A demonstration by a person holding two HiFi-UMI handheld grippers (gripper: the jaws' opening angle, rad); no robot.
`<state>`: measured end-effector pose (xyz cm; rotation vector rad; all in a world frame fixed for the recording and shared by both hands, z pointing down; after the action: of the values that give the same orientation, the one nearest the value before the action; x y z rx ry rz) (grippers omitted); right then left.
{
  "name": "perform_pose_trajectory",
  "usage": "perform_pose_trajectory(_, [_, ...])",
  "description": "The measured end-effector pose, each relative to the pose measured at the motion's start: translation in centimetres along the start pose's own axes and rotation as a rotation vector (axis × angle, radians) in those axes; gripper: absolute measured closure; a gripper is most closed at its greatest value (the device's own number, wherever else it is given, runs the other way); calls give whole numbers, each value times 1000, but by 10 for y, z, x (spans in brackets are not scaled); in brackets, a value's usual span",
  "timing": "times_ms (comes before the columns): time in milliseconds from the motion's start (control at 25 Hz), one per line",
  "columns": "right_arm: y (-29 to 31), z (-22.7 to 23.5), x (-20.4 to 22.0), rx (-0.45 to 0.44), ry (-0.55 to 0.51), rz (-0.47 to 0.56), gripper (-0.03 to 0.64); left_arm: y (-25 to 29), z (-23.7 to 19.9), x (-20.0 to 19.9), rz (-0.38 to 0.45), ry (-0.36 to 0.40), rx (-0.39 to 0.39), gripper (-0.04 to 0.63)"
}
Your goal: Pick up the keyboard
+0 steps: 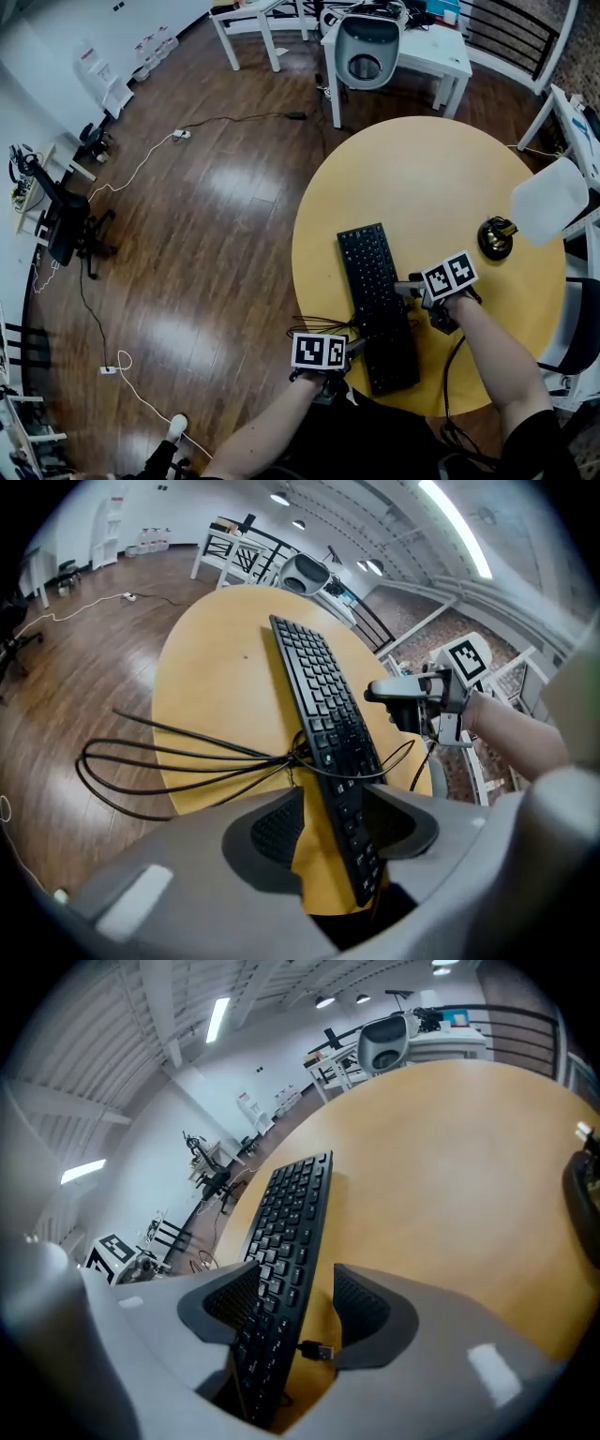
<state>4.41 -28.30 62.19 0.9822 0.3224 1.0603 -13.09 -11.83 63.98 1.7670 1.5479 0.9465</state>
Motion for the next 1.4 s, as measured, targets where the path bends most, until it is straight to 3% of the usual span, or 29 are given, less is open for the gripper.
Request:
perform_pose_trajectory(280, [25,11,-5,-105,4,-88,379,24,-11,-1,-53,-30,8,207])
perform_pose_trajectory(480, [34,10,-12,-201,25,-100,387,28,-10,-4,-74,-30,57,207])
perform_pose_trajectory(680, [37,13,-15,-227,5,-140,423,35,-8,-11,-75,-33,100,207])
perform_pose_trajectory(880, [40,12,-18,-219,1,-173,451,42,-6,-19,-87,-9,93,209])
perform_pose_trajectory(1200, [41,14,-18,-212,63,-141,472,46,-5,-22,-103,6,126,218])
perform_pose_trajectory(1400, [39,14,-16,-240,96,-103,482,43,-1,-21,-39,36,105,222])
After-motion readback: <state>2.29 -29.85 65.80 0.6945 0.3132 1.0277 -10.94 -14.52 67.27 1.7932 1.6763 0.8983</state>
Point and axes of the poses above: the fingertips, and each gripper's own axes: y forward along the fingers, z to its right, x out of its underside, the point moved 6 cm from there along -y, backward along the fingers, and after that the axes turned 10 degrees about -z, right-handed, at the moved point
